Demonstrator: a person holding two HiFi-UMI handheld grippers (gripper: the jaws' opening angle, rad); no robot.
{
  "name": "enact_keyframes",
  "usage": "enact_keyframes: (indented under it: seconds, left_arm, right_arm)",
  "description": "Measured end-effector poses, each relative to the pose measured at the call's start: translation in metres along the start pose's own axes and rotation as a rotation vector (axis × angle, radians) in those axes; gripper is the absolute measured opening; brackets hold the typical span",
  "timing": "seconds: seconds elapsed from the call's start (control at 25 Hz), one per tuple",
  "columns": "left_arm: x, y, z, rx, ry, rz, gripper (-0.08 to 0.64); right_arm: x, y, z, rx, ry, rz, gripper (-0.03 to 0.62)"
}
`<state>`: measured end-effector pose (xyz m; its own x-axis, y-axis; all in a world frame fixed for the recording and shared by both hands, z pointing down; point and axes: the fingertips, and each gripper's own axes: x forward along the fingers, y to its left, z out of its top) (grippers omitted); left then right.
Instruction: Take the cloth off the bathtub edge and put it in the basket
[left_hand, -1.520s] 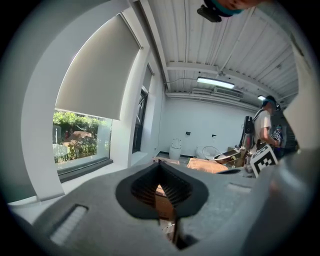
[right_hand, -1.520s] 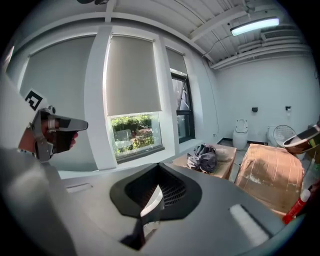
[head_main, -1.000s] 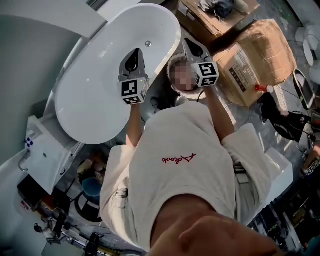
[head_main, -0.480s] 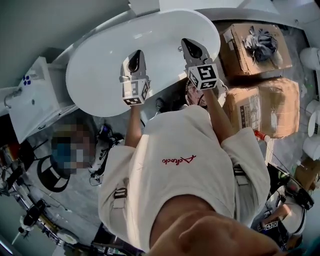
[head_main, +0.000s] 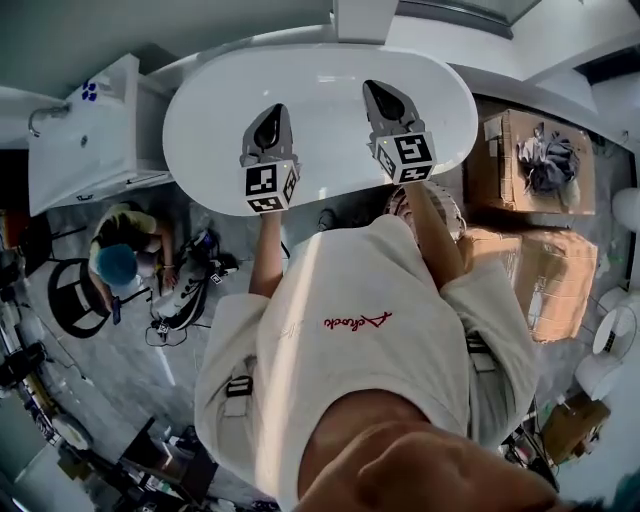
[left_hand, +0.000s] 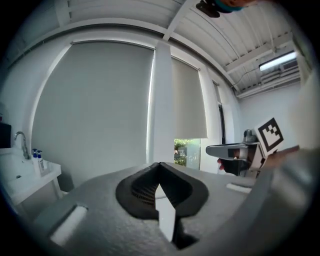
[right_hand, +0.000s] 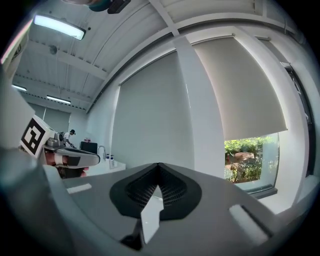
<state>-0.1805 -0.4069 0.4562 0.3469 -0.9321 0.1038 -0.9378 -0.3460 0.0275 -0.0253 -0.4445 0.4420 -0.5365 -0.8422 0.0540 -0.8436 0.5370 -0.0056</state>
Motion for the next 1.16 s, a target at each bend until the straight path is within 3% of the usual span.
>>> enact_keyframes:
  seconds: [1.16]
  left_arm:
    - [0.012, -0.012, 0.0, -0.003, -0.007, -0.041, 0.002]
  right_arm:
    - [-0.002, -0.007, -0.008, -0.003, 0.02, -0.038, 0.006]
